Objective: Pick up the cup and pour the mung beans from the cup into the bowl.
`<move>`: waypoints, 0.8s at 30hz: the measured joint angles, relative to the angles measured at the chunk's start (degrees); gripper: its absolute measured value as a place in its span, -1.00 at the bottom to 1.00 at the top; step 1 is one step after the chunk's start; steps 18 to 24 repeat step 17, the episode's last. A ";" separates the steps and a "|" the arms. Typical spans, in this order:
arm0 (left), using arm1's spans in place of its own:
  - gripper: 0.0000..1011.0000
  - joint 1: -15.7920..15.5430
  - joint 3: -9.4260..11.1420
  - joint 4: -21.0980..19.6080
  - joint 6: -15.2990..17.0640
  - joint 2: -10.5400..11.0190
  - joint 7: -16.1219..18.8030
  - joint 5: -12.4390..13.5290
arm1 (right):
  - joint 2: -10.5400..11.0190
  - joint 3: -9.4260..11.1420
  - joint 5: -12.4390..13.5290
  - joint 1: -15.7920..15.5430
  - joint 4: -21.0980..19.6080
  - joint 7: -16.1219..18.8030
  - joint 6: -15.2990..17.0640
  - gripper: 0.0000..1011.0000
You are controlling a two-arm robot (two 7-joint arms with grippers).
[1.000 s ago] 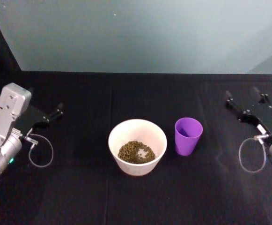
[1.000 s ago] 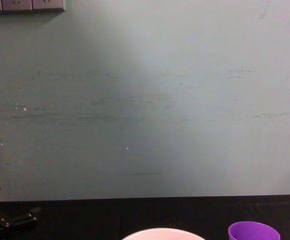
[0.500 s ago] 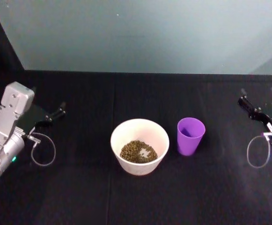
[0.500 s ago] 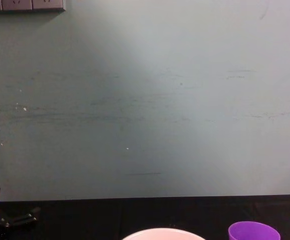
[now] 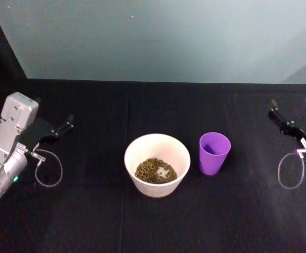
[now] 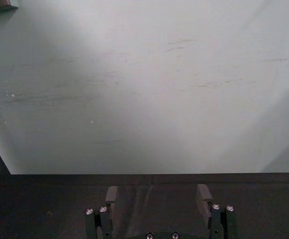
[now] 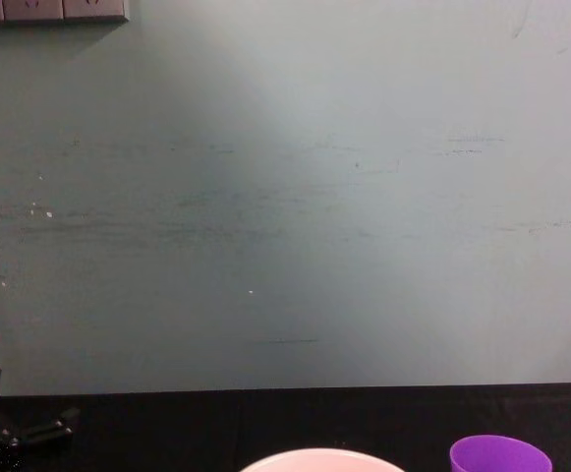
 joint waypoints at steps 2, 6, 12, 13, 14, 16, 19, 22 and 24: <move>0.98 0.00 0.00 0.00 0.00 0.00 0.00 0.00 | 0.01 0.01 0.03 -0.01 -0.04 0.00 0.02 0.98; 0.98 -0.01 0.00 0.00 0.00 0.00 0.00 0.00 | 0.03 0.03 0.09 -0.03 -0.08 0.00 0.05 0.98; 0.98 0.00 0.00 0.00 0.00 0.00 0.00 0.00 | 0.04 0.05 0.14 -0.06 -0.14 0.00 0.09 0.98; 0.98 0.00 0.00 0.00 0.00 0.00 0.00 0.00 | 0.04 0.05 0.15 -0.07 -0.14 0.00 0.10 0.98; 0.98 0.00 0.00 0.00 0.00 0.00 0.00 0.00 | 0.04 0.05 0.16 -0.08 -0.16 0.00 0.11 0.98; 0.98 0.00 0.00 0.00 0.00 0.00 0.00 0.00 | 0.04 0.06 0.17 -0.08 -0.17 0.01 0.12 0.98; 0.98 0.00 0.00 0.00 0.00 0.00 0.00 0.00 | 0.04 0.05 0.18 -0.08 -0.18 0.00 0.12 0.98; 0.98 0.00 0.00 0.00 0.00 0.00 0.00 0.00 | 0.04 0.05 0.18 -0.08 -0.18 0.00 0.12 0.98; 0.98 0.00 0.00 0.00 0.00 0.00 0.00 0.00 | 0.04 0.05 0.18 -0.08 -0.18 0.00 0.12 0.98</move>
